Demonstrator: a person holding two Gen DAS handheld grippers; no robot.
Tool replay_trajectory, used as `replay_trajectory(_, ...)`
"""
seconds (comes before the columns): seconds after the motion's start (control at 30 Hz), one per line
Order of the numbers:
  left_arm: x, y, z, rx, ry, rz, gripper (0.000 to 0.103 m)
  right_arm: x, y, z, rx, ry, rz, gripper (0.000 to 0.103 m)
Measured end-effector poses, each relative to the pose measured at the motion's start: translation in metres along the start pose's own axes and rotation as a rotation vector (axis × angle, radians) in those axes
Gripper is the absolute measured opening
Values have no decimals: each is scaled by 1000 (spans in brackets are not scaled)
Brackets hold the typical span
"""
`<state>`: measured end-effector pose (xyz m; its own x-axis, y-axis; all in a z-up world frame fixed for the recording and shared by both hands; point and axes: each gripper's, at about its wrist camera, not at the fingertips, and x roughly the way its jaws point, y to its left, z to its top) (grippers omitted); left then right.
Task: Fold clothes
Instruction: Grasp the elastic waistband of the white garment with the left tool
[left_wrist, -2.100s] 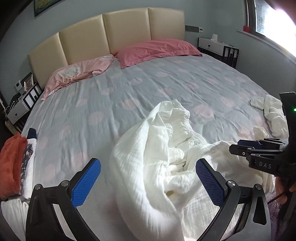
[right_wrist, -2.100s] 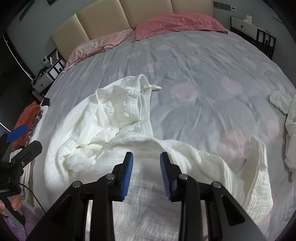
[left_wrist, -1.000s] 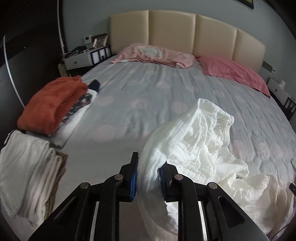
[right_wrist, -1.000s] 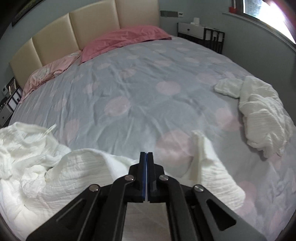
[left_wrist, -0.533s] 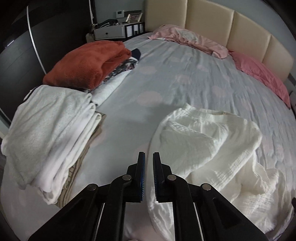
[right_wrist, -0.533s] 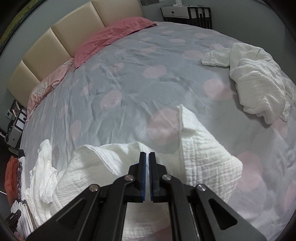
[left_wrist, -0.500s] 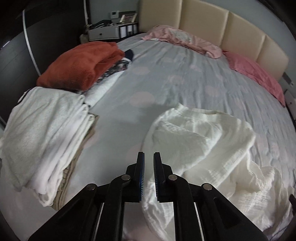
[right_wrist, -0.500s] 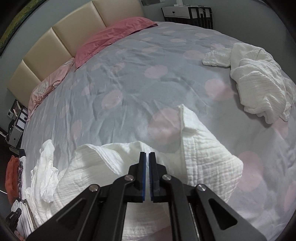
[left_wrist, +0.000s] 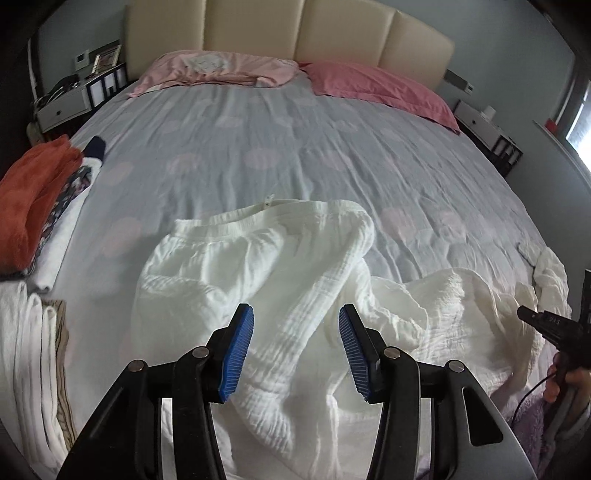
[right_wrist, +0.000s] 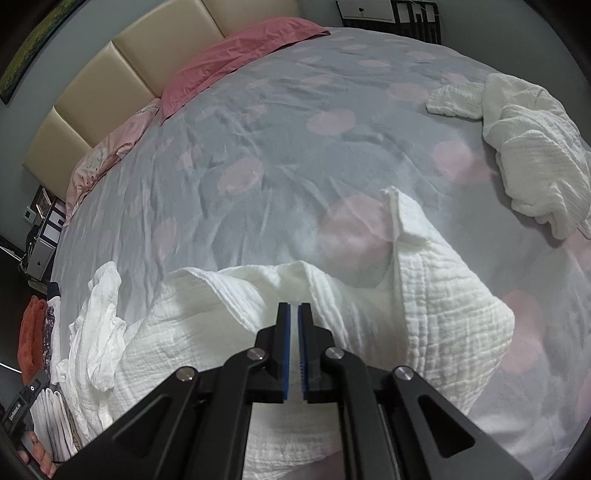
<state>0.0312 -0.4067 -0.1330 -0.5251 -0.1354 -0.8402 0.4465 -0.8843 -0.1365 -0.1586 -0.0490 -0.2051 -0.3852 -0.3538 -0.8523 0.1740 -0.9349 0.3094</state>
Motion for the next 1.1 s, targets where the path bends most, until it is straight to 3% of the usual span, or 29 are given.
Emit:
replay_trajectory(0.3,53,-56,50,414,70,94,51,26,34,8,-151,8,-16,6)
replay_trajectory(0.33,63,-58,53,453,83,103,52,31,38,9,-167,12,-11,6)
replay_trajectory(0.4,82,-61,60,531,110,120,67,40,46,11,-199,18,-1,6)
replay_trajectory(0.47,101,-65,66,609,136,138,73,46,52,13,-222,16,12,6)
replay_trajectory(0.67,158,-76,85,843,217,190,75,62,51,24,-192,23,54,6)
replay_trajectory(0.87,220,-80,77,948,415,145,75,82,40,34,-127,60,72,6)
replay_trajectory(1.07,231,-64,80,790,470,93,74,97,38,39,-107,88,68,6)
replay_trajectory(1.1,227,-65,76,784,455,92,65,99,38,39,-107,90,67,6)
